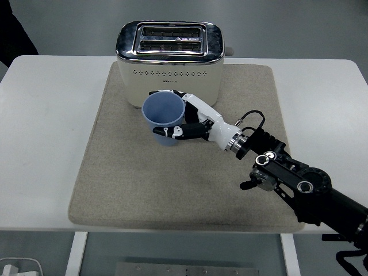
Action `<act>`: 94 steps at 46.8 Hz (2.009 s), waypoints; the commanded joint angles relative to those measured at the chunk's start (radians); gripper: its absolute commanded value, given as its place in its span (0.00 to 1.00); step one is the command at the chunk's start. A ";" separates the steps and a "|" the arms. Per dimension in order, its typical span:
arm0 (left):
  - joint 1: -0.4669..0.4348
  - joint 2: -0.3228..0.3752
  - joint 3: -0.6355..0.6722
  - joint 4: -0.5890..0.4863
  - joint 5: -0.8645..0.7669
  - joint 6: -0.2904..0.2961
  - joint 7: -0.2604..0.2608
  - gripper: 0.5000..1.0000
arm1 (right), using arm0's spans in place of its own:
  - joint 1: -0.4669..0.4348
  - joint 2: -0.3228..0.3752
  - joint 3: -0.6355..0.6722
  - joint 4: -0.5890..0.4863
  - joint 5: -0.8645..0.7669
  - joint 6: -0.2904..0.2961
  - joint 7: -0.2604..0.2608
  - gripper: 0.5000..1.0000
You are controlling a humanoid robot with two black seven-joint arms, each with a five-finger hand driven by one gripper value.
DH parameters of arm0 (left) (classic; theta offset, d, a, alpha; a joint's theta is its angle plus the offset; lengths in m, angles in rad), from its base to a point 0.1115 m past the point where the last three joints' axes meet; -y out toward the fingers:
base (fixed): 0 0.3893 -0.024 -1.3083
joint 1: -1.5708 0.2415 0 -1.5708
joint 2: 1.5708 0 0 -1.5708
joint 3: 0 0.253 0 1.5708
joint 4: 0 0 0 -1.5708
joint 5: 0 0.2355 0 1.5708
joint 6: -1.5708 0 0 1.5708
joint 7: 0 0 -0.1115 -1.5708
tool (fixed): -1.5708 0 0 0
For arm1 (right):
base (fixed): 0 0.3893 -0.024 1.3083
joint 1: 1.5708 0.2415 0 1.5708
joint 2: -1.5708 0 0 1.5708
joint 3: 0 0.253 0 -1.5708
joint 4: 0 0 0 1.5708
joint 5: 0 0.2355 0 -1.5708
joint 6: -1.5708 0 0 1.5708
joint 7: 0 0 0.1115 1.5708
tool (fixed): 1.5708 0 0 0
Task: Put the water cup in front of the bread machine
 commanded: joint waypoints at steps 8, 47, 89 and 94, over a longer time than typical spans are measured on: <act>0.000 0.000 0.000 0.000 0.000 0.000 0.000 1.00 | 0.022 0.002 -0.035 -0.063 0.000 0.000 0.001 0.47; 0.000 0.000 0.000 0.000 0.000 0.000 0.000 1.00 | 0.026 0.002 -0.071 -0.112 0.001 -0.039 0.002 0.50; 0.000 0.000 0.000 0.000 0.000 0.000 0.000 1.00 | 0.003 0.002 -0.064 -0.110 0.012 -0.036 0.001 0.85; 0.000 0.000 0.000 0.000 0.000 0.000 0.000 1.00 | 0.005 0.002 -0.066 -0.110 0.012 -0.034 0.001 0.85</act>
